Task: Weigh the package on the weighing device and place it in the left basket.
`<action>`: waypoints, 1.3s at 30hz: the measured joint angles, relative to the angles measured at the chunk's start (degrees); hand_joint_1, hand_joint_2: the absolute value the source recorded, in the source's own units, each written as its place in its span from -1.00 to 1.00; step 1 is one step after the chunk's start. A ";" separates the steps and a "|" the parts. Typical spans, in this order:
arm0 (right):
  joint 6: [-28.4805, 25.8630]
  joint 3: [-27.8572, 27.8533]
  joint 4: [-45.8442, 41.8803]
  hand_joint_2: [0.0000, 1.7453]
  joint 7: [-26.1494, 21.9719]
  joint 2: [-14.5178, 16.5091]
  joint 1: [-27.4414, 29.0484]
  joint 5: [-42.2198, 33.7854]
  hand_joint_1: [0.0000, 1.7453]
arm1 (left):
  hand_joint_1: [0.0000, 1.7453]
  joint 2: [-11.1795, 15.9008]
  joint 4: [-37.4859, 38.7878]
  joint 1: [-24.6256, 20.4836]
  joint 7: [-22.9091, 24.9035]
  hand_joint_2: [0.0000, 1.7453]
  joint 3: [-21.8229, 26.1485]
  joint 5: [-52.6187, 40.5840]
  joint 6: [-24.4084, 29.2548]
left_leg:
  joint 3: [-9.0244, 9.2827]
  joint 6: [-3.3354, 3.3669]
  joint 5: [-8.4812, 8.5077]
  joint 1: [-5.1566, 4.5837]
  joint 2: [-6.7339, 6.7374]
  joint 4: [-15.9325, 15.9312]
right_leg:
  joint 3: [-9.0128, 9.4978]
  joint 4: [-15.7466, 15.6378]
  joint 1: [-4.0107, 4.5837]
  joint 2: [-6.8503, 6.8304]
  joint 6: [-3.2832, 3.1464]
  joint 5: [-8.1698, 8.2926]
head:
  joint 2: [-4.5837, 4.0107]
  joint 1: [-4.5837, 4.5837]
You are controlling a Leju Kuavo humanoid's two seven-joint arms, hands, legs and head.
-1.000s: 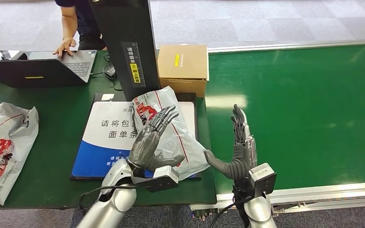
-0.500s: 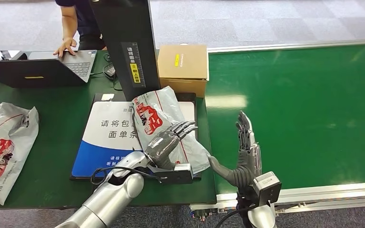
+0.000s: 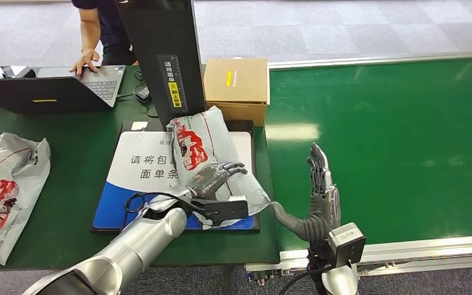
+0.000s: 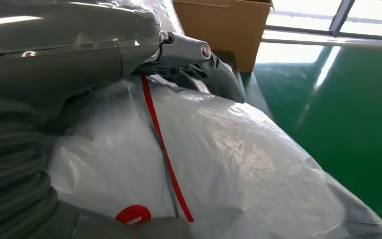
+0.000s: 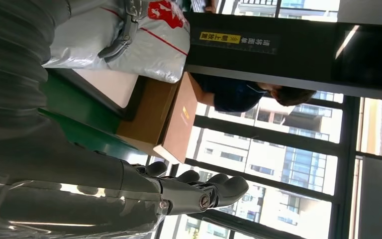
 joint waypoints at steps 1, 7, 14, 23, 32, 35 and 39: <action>-0.09 0.00 0.14 1.00 -0.04 0.00 -0.02 0.00 -1.00 | 1.00 -0.02 0.57 -0.22 -0.01 1.00 0.01 0.03 0.61 | 0.03 0.00 0.00 0.00 0.00 0.00 | 0.03 0.00 0.00 0.00 0.00 0.00 | 0.00 -0.01; -1.04 0.00 1.02 1.00 -0.40 -0.01 -0.04 -0.02 -1.00 | 1.00 0.00 1.92 -0.73 -1.44 1.00 0.79 0.84 4.85 | 0.11 -0.01 0.02 0.00 0.00 0.00 | 0.12 0.00 0.00 0.00 0.00 0.01 | 0.00 -0.01; -1.13 0.00 1.22 1.00 -0.41 -0.02 -0.04 -0.05 -1.00 | 1.00 0.74 -1.47 0.97 -4.95 1.00 4.10 3.23 7.74 | 0.08 0.00 0.02 0.00 0.00 0.00 | 0.09 0.02 0.00 0.00 0.00 0.00 | 0.00 0.00; -1.07 0.11 2.85 1.00 -0.31 -0.02 -1.37 -0.07 -1.00 | 1.00 4.57 -22.15 9.32 -10.91 1.00 12.52 10.78 11.22 | -0.03 -0.01 0.02 0.00 0.00 -0.01 | -0.03 0.03 0.00 0.00 -0.01 0.00 | 0.00 -0.01; -2.04 0.61 3.54 1.00 0.15 -0.02 -1.90 -0.04 -1.00 | 1.00 6.63 -37.84 13.92 -9.17 1.00 23.67 6.37 28.37 | -0.03 -0.01 0.03 0.00 -0.01 -0.01 | -0.02 0.04 0.00 -0.01 -0.01 0.00 | 0.00 -0.01; -2.09 0.68 3.48 1.00 0.38 -0.02 -1.87 0.01 -1.00 | 1.00 6.84 -40.17 13.96 -6.52 1.00 26.49 3.19 32.84 | -0.02 0.00 0.03 0.00 -0.01 0.00 | -0.02 0.04 0.00 -0.01 -0.01 0.00 | 0.00 -0.01; -2.19 1.17 3.29 1.00 0.92 -0.01 -1.86 0.62 -1.00 | 1.00 6.78 -42.67 13.87 -3.04 1.00 30.51 -3.60 37.27 | -0.01 -0.01 0.03 0.00 -0.01 0.00 | -0.01 0.04 0.00 0.00 -0.01 0.00 | 0.00 0.00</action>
